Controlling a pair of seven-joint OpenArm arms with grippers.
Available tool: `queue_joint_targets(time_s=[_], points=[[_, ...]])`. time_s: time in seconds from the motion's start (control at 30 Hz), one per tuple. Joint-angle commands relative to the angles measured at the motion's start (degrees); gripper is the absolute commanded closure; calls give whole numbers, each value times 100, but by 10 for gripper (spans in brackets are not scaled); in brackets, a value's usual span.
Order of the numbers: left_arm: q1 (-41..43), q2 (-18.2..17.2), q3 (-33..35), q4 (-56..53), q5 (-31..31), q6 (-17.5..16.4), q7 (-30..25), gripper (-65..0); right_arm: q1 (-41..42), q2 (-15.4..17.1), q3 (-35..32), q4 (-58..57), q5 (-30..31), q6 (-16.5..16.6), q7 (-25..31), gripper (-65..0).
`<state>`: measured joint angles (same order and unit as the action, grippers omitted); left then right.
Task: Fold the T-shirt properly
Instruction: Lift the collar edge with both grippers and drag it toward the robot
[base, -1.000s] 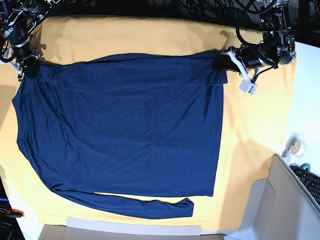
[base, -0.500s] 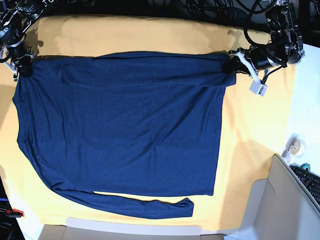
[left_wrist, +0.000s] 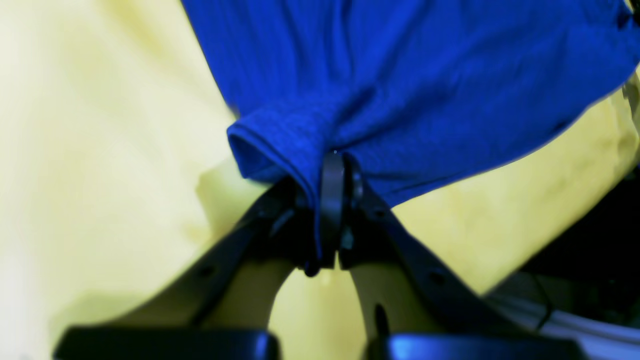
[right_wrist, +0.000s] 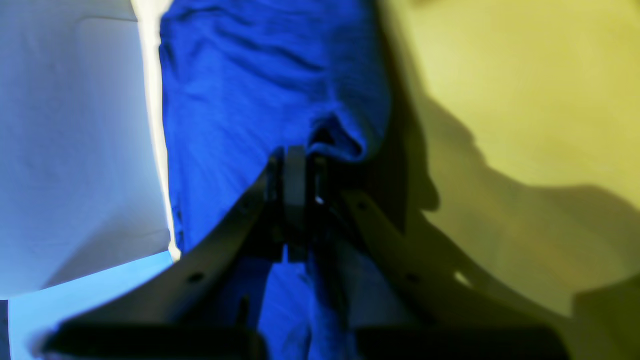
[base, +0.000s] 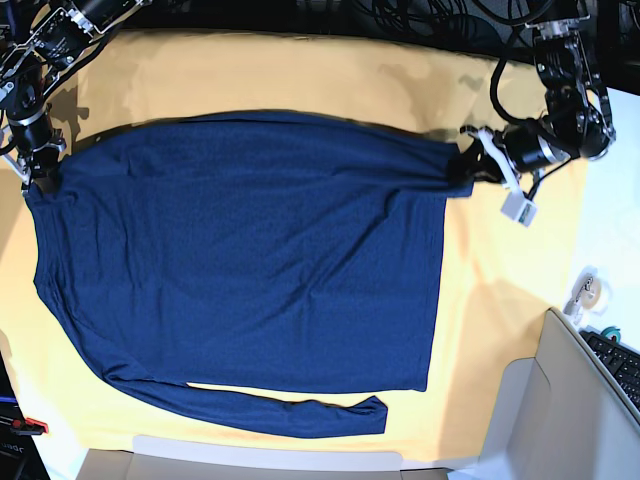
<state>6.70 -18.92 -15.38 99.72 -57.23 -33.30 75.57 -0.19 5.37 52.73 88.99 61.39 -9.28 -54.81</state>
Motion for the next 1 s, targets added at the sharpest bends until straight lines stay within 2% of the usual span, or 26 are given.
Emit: queue_joint_targets(time_s=[0.0, 0.2, 0.4, 0.67, 0.97], points=[[-173, -82, -14, 98, -119, -24, -71, 0, 111, 83, 6, 81, 81, 53, 61, 0], [-657, -73, -14, -34, -119, -24, -63, 0, 515, 83, 41, 81, -446, 53, 61, 0], [-1052, -73, -14, -693, -101, -24, -115, 0, 849, 83, 41, 64, -824, 53, 87, 0], [-1404, -73, -5, -1511, -92, -33, -150, 0, 1043, 101, 24, -736, -991, 53, 412, 0], [-1404, -108, 689, -2170, -92, -33, -845, 0, 1289, 171, 6, -1317, -991, 53, 571, 0]])
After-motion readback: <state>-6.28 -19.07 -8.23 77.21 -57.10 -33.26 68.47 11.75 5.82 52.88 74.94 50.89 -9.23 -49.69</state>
